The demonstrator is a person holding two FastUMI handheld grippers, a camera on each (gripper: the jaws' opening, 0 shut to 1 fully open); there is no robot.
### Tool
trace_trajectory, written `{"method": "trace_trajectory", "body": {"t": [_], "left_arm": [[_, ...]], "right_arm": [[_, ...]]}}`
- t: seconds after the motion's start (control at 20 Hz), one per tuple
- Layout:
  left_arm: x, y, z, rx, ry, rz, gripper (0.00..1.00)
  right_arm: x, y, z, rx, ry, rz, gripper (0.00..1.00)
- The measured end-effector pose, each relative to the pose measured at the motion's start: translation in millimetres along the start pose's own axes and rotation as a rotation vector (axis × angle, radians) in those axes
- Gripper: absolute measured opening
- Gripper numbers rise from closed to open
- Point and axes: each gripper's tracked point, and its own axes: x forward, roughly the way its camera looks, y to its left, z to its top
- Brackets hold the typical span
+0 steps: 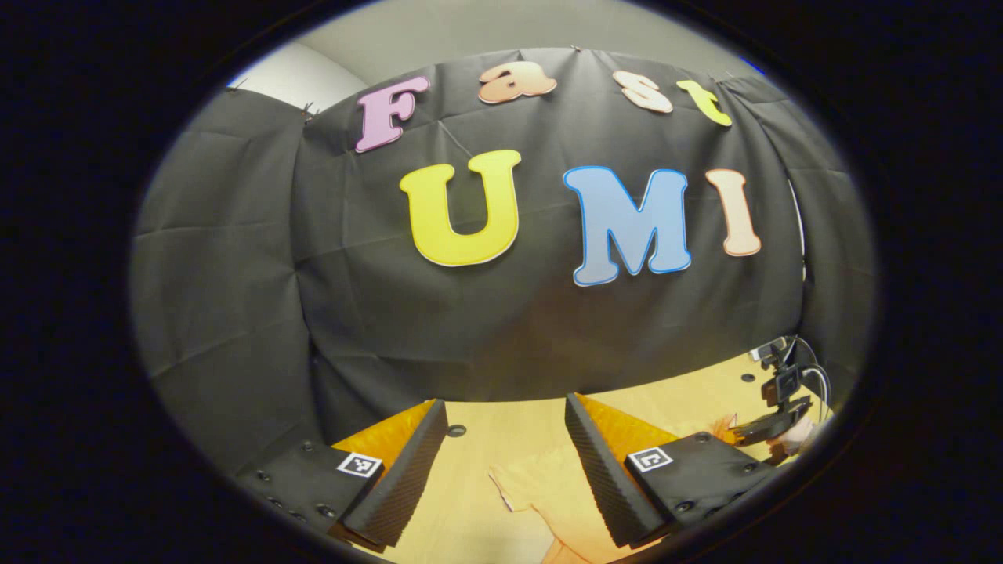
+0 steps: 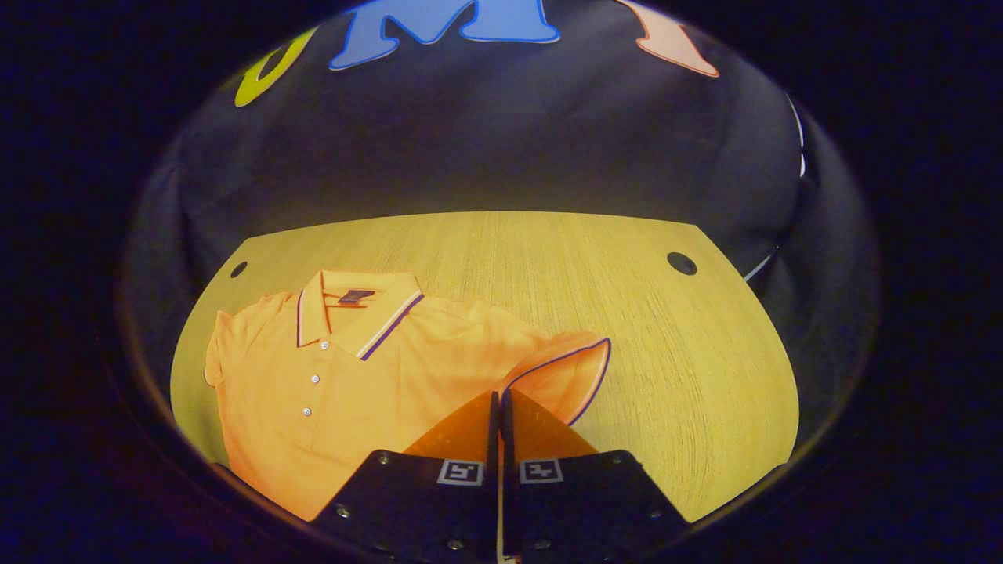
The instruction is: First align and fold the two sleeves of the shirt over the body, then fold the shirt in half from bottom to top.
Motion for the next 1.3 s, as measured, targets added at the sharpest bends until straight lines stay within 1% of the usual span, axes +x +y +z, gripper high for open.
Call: {"method": "trace_trajectory", "body": {"t": [0.1,0.25,0.3,0.4,0.55,0.6,0.65,0.7,0.75,0.8,0.85,0.95,1.05,1.1,1.15,1.2,1.3], "left_arm": [[1,-3,-5,-0.004,0.007,-0.007,0.95],[7,-4,-19,-0.005,0.03,-0.011,0.95],[8,-4,-22,-0.01,0.035,-0.014,1.0],[10,-3,-26,-0.021,0.044,-0.013,1.0],[13,1,-33,-0.027,0.054,-0.006,1.0],[14,2,-36,-0.029,0.058,-0.005,0.99],[15,3,-39,-0.031,0.063,-0.003,1.0],[17,4,-41,-0.033,0.065,-0.003,1.0],[17,4,-43,-0.032,0.068,-0.004,1.0],[19,5,-45,-0.029,0.07,-0.005,1.0],[21,5,-46,-0.026,0.071,-0.008,1.0],[27,4,-50,-0.026,0.075,-0.014,1.0],[32,3,-54,-0.026,0.081,-0.022,1.0],[36,2,-57,-0.026,0.084,-0.026,0.95],[38,2,-59,-0.024,0.086,-0.028,0.98],[42,3,-61,-0.024,0.087,-0.032,1.0],[49,2,-67,-0.025,0.09,-0.042,1.0]], "right_arm": [[0,31,7,-0.074,-0.012,0.049,0.02],[1,75,5,-0.168,-0.008,0.12,0.02],[2,91,0,-0.195,0.004,0.144,0.02],[5,111,-10,-0.227,0.028,0.175,0.02],[9,129,-26,-0.27,0.077,0.206,0.02],[10,135,-36,-0.271,0.106,0.226,0.02],[9,140,-43,-0.267,0.134,0.249,0.04],[10,142,-44,-0.268,0.136,0.25,0.05],[9,141,-42,-0.269,0.13,0.247,0.07],[5,144,-42,-0.263,0.128,0.261,0.13],[4,141,-39,-0.261,0.121,0.25,0.41],[-3,139,-33,-0.251,0.087,0.242,0.47],[-17,135,-26,-0.248,0.05,0.233,0.47],[-24,134,-26,-0.248,0.039,0.23,0.47],[-31,133,-28,-0.245,0.033,0.23,0.47],[-41,131,-33,-0.243,0.032,0.232,0.47],[-62,121,-55,-0.252,0.05,0.222,0.47]]}}
